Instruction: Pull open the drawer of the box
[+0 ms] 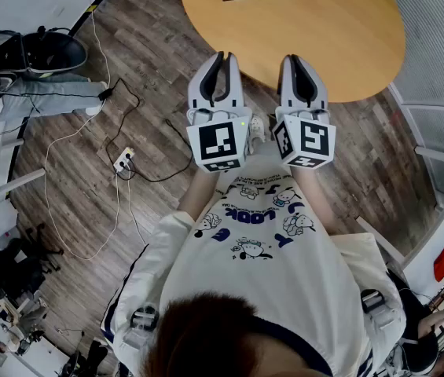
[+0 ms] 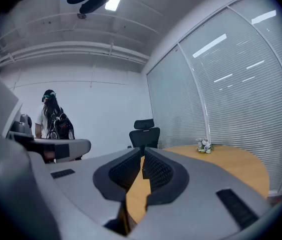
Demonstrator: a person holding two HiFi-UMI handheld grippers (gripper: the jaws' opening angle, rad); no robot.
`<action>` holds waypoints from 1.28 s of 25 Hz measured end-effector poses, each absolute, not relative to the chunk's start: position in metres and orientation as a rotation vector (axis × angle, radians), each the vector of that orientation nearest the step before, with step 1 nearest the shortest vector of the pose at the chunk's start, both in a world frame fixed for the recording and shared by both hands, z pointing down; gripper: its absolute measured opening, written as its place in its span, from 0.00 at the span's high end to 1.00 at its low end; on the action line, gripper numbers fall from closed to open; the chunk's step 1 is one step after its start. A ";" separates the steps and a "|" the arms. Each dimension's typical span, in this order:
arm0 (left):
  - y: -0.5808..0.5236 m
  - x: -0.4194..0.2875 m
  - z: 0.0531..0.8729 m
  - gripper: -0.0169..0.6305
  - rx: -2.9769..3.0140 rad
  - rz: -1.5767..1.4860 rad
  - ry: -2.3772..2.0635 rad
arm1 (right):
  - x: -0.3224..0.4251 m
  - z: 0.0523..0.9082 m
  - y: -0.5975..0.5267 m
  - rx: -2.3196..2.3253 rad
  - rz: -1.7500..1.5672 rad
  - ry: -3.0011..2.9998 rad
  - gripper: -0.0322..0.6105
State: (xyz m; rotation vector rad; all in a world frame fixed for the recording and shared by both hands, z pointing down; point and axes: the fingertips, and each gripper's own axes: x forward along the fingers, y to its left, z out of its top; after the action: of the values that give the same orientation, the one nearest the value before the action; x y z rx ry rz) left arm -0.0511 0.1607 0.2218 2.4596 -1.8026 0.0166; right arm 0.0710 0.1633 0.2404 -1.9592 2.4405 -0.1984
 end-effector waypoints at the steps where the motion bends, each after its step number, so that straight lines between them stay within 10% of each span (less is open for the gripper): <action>1: 0.159 -0.050 0.222 0.90 2.460 0.017 -1.801 | 0.071 0.241 0.162 -1.960 -0.199 2.442 0.88; 32: 0.067 -0.018 0.253 0.90 2.306 0.086 -1.945 | 0.106 0.283 0.055 -1.830 -0.327 2.599 0.88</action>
State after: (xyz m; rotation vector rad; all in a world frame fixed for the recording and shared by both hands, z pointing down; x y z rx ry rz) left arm -0.0179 0.0671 0.2527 2.3059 -1.9454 0.0859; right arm 0.1061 0.0554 0.2833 -1.8296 2.5991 -0.3265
